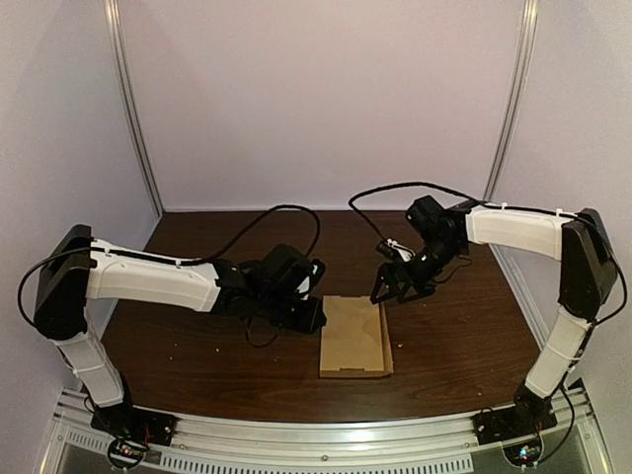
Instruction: Fold the paper box
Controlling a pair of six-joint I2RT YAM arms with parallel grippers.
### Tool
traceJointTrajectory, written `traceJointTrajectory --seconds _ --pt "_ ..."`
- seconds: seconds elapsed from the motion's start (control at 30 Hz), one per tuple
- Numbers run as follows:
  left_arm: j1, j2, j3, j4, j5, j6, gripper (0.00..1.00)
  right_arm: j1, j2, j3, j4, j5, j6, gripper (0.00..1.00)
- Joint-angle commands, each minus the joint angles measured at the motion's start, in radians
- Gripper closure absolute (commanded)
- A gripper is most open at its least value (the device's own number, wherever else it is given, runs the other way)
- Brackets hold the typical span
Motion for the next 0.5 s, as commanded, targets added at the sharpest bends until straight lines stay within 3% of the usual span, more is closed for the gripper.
traceJointTrajectory --seconds 0.0,0.3,0.47 --pt "-0.005 -0.004 0.022 -0.014 0.014 0.1 0.84 -0.009 -0.064 -0.097 0.019 -0.005 -0.033 0.0" --pt "-0.085 0.081 0.052 0.057 0.184 0.185 0.87 0.005 -0.145 -0.344 0.046 -0.051 -0.043 0.0" --pt "-0.096 0.125 0.051 0.083 0.178 0.161 0.88 0.098 -0.094 -0.321 0.062 -0.102 -0.05 0.0"
